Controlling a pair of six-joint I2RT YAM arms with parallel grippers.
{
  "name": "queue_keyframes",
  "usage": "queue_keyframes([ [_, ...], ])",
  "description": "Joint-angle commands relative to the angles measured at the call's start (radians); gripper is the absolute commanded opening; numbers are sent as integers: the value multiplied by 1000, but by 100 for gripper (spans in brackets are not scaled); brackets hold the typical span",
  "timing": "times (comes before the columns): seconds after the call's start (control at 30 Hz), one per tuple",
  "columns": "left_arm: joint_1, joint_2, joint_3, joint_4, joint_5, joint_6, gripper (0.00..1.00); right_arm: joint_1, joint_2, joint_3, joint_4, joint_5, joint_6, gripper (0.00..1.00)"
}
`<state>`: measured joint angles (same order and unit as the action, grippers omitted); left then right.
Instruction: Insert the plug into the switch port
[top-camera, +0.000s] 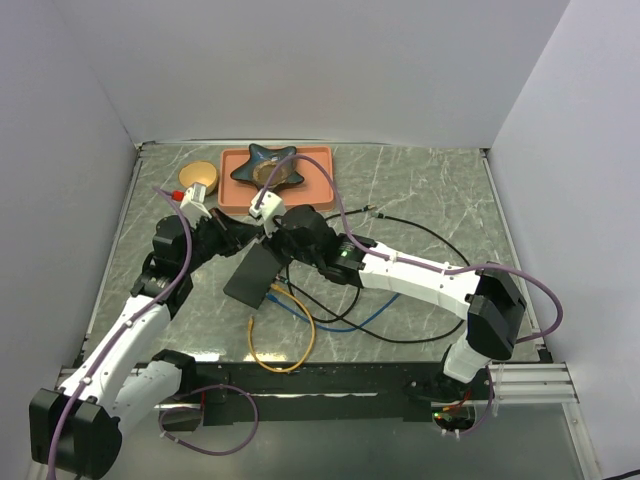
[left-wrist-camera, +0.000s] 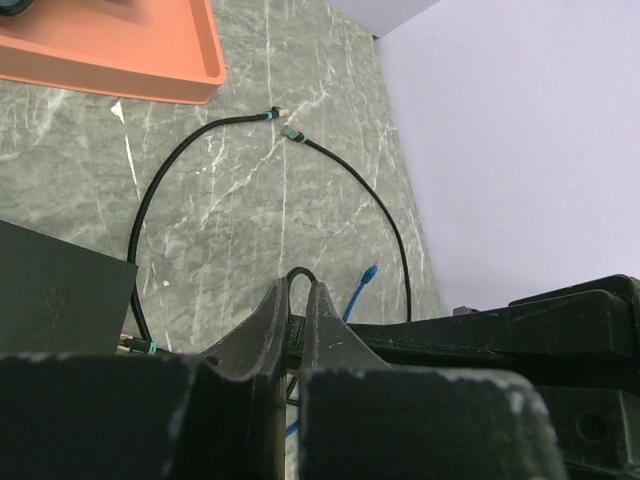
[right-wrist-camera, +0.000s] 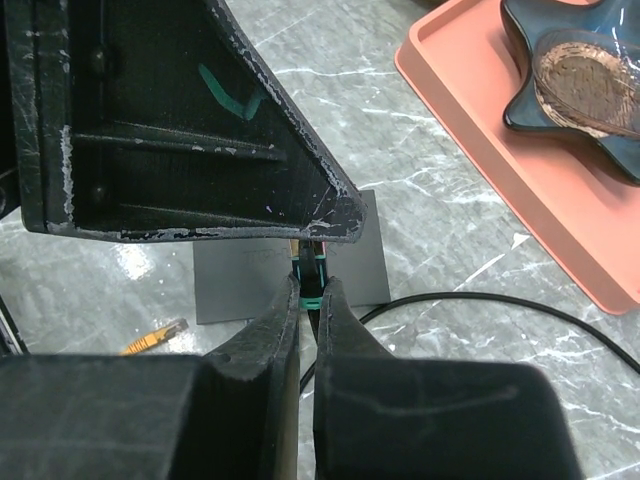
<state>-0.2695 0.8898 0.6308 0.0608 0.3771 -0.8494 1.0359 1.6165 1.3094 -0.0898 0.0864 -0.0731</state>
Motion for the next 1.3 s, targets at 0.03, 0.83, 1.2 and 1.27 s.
queue_keyframes([
  [0.03, -4, 0, 49, -4, 37, 29, 7, -4, -17, 8, 87, 94, 10, 0],
  [0.83, -4, 34, 27, 22, 9, 47, 85, -258, -826, -162, 126, 986, -192, 0],
  [1.2, -4, 54, 23, 30, 14, 58, 85, -257, -864, -173, 207, 992, -326, 0],
  [1.27, -4, 52, 27, 4, -12, 75, 85, -255, -770, -151, 34, 932, -256, 0],
])
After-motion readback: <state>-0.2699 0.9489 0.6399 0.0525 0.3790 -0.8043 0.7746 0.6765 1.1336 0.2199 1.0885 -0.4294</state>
